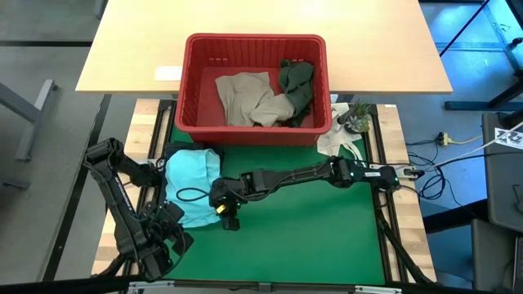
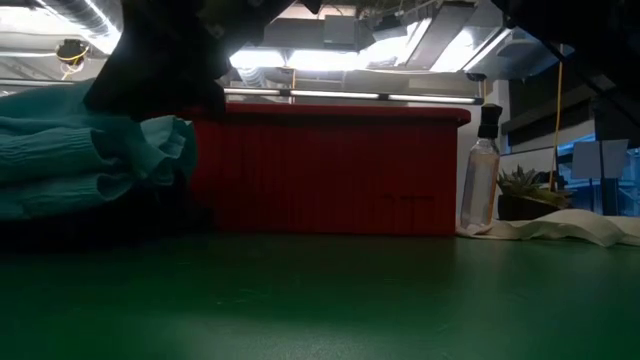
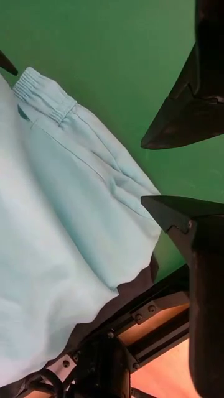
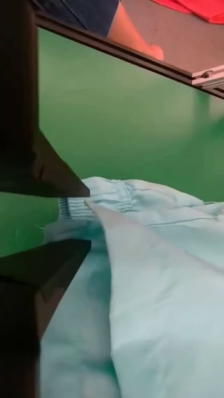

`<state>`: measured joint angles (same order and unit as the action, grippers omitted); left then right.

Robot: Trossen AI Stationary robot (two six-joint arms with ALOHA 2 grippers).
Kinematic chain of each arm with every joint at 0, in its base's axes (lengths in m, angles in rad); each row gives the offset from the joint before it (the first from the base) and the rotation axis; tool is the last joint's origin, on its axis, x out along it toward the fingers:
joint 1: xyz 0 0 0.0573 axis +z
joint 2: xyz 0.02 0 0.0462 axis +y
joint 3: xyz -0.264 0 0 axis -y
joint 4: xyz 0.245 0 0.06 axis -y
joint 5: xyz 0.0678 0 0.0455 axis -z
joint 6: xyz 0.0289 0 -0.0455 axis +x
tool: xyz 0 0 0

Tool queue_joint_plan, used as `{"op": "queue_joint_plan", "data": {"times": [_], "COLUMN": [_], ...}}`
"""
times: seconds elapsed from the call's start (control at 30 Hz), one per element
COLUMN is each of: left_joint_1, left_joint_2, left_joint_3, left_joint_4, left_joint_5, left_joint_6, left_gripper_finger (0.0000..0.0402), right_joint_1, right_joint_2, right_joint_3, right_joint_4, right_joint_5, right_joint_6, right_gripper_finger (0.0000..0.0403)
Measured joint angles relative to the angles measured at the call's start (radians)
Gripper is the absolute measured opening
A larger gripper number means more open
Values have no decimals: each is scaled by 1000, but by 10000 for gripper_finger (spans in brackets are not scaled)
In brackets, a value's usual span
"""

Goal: Fold Laundry from Bin
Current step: Stack the folded blue shorts on top of the folded black shorts

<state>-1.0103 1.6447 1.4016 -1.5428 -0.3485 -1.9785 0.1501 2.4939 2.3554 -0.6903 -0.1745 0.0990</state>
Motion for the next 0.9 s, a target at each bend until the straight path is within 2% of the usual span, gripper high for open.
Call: {"op": "queue_joint_plan", "data": {"times": [0.23,0.5,0.7,0.9], "left_joint_1": [3,5,9,10], "left_joint_2": [2,2,1,1], "left_joint_3": [-81,-180,-239,-300], "left_joint_4": [81,106,237,257], "left_joint_5": [-32,-42,-60,-62], "left_joint_6": [79,84,181,193], "left_gripper_finger": [124,124,124,124], "right_joint_1": [0,-2,-1,0], "right_joint_2": [-2,-53,-64,-66], "right_joint_3": [0,-1,0,0], "right_joint_4": [-13,-71,-6,16], "right_joint_5": [0,1,2,2], "right_joint_6": [0,-1,-1,-1], "right_gripper_finger": [163,149,145,145]}}
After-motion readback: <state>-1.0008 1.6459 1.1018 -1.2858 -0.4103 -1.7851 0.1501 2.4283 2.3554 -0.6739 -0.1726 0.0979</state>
